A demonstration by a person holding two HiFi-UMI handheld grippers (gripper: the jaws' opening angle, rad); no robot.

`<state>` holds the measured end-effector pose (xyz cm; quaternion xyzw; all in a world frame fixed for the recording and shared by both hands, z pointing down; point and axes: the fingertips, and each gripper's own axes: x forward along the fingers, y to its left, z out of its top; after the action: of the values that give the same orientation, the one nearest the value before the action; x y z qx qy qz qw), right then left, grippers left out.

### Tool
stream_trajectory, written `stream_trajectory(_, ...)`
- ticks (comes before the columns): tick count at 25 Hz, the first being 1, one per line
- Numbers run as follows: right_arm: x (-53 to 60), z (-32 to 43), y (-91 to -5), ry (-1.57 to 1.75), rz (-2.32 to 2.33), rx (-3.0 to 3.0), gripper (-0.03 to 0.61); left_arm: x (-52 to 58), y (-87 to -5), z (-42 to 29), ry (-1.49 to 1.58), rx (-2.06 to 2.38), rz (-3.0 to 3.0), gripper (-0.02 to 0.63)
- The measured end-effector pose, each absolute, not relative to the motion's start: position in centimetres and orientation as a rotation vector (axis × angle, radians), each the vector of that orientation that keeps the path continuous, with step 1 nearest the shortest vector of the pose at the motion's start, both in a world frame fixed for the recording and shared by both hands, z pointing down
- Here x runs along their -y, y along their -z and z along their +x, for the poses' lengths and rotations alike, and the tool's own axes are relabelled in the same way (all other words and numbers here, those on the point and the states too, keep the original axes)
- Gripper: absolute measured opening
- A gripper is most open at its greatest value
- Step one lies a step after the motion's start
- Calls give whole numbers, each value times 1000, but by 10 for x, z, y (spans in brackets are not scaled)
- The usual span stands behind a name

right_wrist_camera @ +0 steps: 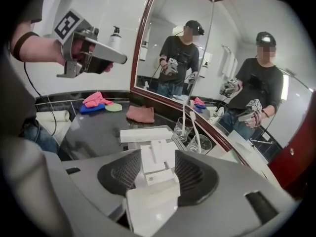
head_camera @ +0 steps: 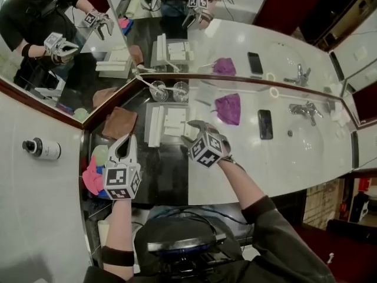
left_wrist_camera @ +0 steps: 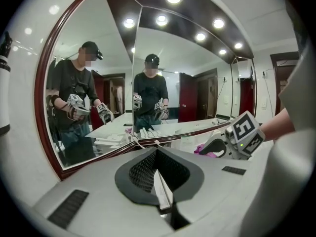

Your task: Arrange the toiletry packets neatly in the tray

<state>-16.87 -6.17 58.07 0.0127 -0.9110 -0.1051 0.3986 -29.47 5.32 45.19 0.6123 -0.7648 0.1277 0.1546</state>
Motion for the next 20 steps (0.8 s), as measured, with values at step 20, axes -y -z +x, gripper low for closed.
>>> stream_trajectory(20,81,-231,-698,256,-339,1972,287,-61,-479,-306,-328,2162,1705,0)
